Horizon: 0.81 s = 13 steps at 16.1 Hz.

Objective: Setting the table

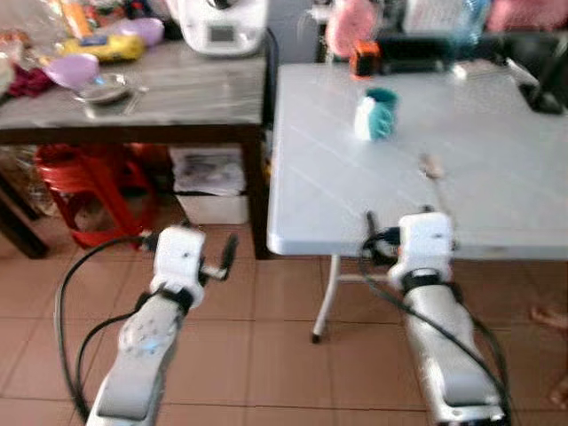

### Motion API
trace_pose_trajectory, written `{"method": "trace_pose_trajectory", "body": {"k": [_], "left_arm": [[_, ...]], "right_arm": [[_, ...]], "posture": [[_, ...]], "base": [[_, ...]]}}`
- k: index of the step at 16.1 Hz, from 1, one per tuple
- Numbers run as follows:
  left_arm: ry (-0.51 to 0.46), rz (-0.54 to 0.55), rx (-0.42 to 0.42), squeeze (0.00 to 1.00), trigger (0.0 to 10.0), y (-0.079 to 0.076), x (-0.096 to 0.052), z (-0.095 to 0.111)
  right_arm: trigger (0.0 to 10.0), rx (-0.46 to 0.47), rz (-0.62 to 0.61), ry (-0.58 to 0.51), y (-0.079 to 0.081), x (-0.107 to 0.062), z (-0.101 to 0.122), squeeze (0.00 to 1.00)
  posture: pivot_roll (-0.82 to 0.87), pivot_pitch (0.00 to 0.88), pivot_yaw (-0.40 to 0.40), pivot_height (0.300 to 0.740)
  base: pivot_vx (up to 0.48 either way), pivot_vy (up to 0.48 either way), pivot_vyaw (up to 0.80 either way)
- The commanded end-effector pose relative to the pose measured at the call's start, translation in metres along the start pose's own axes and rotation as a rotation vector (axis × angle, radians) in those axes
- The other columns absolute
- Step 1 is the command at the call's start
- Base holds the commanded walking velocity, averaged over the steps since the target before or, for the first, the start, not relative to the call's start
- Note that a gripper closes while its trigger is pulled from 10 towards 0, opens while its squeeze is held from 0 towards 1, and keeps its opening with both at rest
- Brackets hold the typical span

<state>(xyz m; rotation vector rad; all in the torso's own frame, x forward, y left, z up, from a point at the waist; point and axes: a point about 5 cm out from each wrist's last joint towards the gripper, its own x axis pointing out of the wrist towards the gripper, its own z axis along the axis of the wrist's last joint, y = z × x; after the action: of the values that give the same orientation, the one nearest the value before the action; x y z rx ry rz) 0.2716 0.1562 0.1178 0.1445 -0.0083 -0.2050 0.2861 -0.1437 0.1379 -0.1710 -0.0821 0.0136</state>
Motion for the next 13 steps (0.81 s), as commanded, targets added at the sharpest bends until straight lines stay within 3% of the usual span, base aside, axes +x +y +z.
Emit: {"method": "trace_pose_trajectory", "body": {"k": [1,7,13], "left_arm": [[-0.008,-0.005,0.002,0.00,10.0,-0.0004,0.0005,0.0029],[-0.008,0.005,0.004,0.00,10.0,-0.0011,0.0006,0.0020],[-0.012,-0.011,-0.006,0.00,10.0,-0.0039,0.0010,0.0032]], "right_arm": [[10.0,-0.010,-0.005,-0.018,-0.0040,0.0008,0.0041,0.00],[10.0,-0.010,0.006,-0.020,-0.0022,0.0030,0.0045,0.00],[10.0,-0.008,0.002,-0.020,-0.0023,0.0024,0.0048,0.00]], "posture": [[-0.01,0.088,0.063,0.740],[-0.01,0.085,0.057,0.740],[-0.01,0.095,0.067,0.740]], "base": [[0.000,-0.428,0.00],[0.000,-0.377,0.00],[0.000,0.000,0.00]]}}
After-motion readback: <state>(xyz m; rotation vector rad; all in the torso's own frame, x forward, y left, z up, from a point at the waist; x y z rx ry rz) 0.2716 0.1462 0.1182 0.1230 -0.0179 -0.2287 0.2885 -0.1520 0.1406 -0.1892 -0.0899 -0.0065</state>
